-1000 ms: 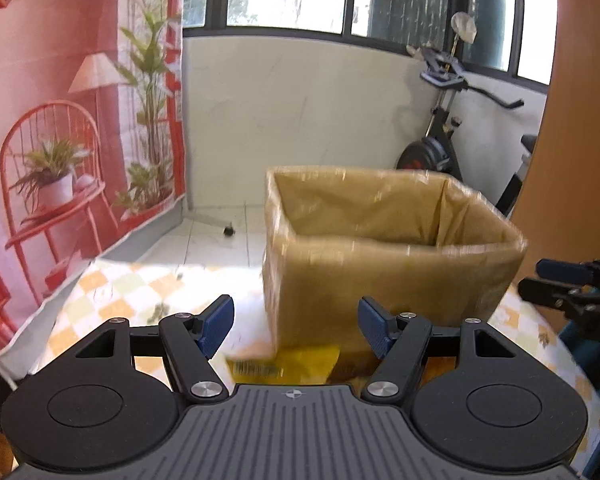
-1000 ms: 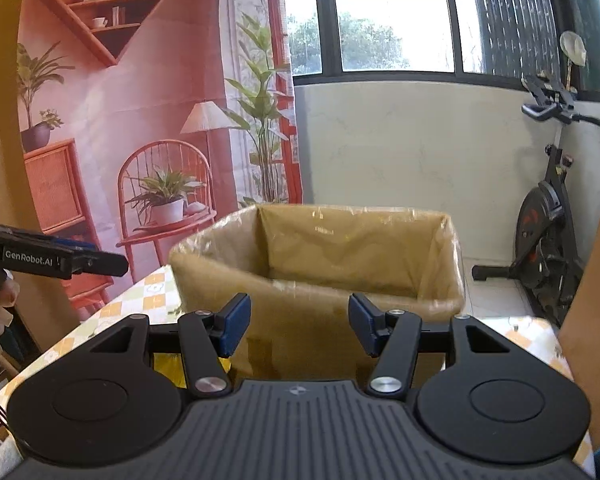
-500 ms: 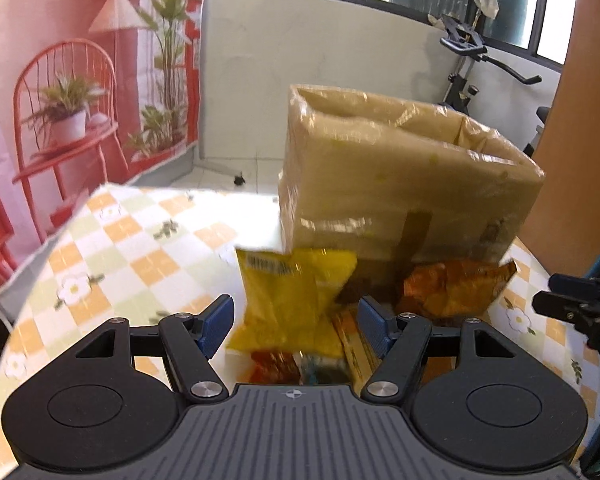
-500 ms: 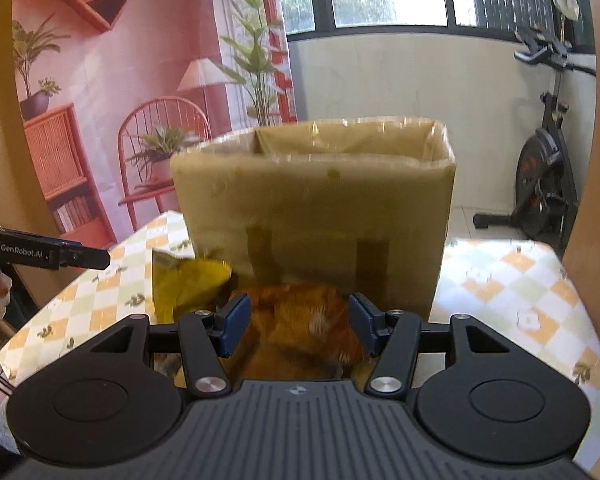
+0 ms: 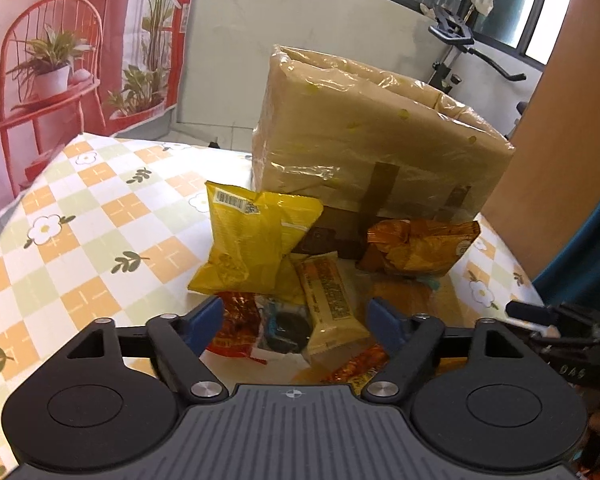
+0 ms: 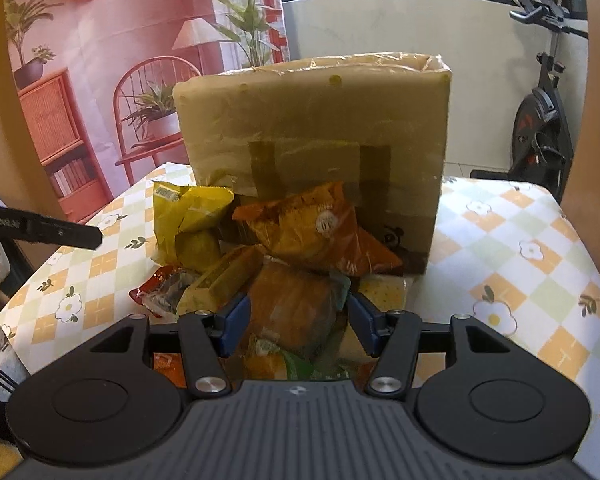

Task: Organize snacks
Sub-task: 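Lower the left tool onto the orange corn-snack bag and close it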

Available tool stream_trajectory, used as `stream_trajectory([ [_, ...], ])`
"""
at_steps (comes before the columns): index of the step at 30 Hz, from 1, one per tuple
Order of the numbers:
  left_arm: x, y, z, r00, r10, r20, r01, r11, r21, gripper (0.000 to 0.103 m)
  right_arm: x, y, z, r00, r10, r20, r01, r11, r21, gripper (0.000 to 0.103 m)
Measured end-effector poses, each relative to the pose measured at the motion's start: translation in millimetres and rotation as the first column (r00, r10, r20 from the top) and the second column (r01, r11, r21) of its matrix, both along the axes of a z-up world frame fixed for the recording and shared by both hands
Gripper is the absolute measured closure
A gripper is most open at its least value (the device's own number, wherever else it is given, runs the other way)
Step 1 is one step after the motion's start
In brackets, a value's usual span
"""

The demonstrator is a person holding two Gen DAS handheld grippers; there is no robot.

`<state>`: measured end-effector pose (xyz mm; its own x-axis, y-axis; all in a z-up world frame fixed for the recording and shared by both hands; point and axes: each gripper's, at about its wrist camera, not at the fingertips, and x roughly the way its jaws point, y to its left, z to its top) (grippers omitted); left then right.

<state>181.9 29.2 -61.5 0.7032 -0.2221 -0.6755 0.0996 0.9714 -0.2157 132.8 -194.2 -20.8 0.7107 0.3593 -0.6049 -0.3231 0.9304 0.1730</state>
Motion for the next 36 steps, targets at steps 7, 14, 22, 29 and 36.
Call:
stream_trajectory([
  [7,1.1,-31.1,-27.4,0.996,-0.06,-0.07,0.059,0.998,-0.017,0.015,-6.1,-1.2,-20.5,0.998,-0.015,-0.058,0.017,1.0,0.019,0.028],
  [14,2.5,-54.9,-54.1,0.981,-0.125,-0.148,0.123,0.992,-0.023,0.015,-4.1,-8.2,-42.8,0.989,-0.05,-0.142,0.053,0.998,0.015,0.022],
  [22,4.8,-66.2,-66.4,0.97,-0.147,-0.194,0.145,0.989,-0.026,0.014,-6.7,-22.2,-61.9,0.973,-0.08,-0.215,0.109,0.986,0.123,0.013],
  [29,6.4,-62.1,-78.4,0.962,-0.124,-0.243,0.108,0.991,-0.078,0.01,-9.2,-22.5,-65.3,0.976,-0.074,-0.205,0.101,0.987,0.126,0.012],
  [36,8.3,-65.7,-83.7,0.954,-0.137,-0.266,0.109,0.987,-0.119,0.009,-15.3,-26.9,-63.0,0.982,-0.1,-0.159,0.115,0.989,0.089,0.014],
])
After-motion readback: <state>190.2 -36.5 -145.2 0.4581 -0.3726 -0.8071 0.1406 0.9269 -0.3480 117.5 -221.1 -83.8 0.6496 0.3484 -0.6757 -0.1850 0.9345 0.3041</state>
